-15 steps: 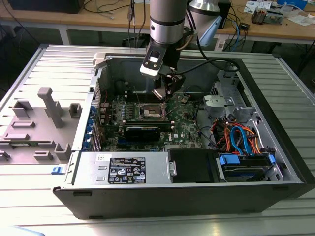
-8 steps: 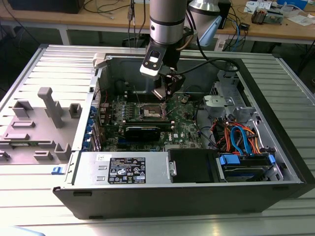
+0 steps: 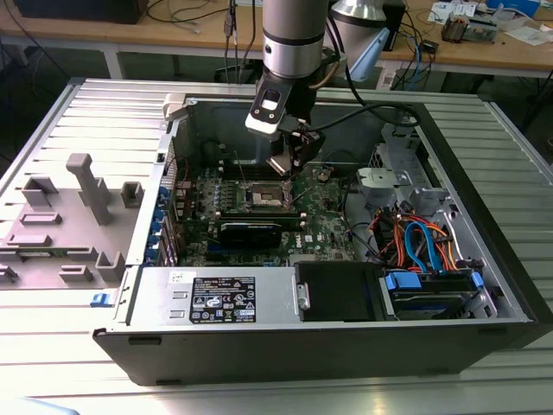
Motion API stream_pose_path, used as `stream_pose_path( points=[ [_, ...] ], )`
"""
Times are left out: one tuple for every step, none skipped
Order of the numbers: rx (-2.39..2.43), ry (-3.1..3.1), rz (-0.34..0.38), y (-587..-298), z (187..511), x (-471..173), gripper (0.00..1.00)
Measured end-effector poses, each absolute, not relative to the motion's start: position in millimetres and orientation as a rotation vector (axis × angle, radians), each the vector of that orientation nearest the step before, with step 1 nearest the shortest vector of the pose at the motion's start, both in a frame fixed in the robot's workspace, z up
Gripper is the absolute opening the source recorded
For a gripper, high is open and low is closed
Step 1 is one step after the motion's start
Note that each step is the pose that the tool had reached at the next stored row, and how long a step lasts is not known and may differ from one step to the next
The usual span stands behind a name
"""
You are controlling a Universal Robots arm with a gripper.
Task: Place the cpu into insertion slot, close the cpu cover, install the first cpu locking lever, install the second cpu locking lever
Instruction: 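Place the cpu into insertion slot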
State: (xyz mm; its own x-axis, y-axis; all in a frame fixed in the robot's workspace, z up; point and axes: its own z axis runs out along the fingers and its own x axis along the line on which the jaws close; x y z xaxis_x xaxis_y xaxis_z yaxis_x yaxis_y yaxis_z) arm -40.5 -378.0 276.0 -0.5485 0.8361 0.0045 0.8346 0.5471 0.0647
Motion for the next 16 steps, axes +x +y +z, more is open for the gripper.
stream_pose_path(
  points=[
    [1.480, 2.739, 0.092, -378.0, 275.9, -40.5, 0.55],
    [1.481, 2.739, 0.092, -378.0, 275.9, -40.5, 0.55],
    [1.482, 2.738, 0.092, -378.0, 275.9, -40.5, 0.55],
    [1.483, 2.737, 0.092, -378.0, 275.8, -40.5, 0.55],
    [1.484, 2.737, 0.092, -378.0, 275.8, -40.5, 0.55],
    [1.484, 2.737, 0.092, -378.0, 275.7, -40.5, 0.55],
    [1.485, 2.736, 0.092, -378.0, 275.7, -40.5, 0.55],
    [1.486, 2.736, 0.092, -378.0, 275.6, -40.5, 0.55],
    [1.486, 2.735, 0.091, -378.0, 275.7, -40.5, 0.55],
    [1.487, 2.735, 0.091, -378.0, 275.6, -40.5, 0.55],
    [1.488, 2.735, 0.091, -378.0, 275.6, -40.5, 0.55],
    [1.489, 2.734, 0.091, -378.0, 275.6, -40.5, 0.55],
    [1.490, 2.733, 0.091, -378.0, 275.5, -40.5, 0.55],
    [1.490, 2.733, 0.091, -378.0, 275.5, -40.5, 0.55],
    [1.491, 2.732, 0.091, -378.0, 275.4, -40.5, 0.55],
    [1.492, 2.732, 0.091, -378.0, 275.4, -40.5, 0.55]
  ],
)
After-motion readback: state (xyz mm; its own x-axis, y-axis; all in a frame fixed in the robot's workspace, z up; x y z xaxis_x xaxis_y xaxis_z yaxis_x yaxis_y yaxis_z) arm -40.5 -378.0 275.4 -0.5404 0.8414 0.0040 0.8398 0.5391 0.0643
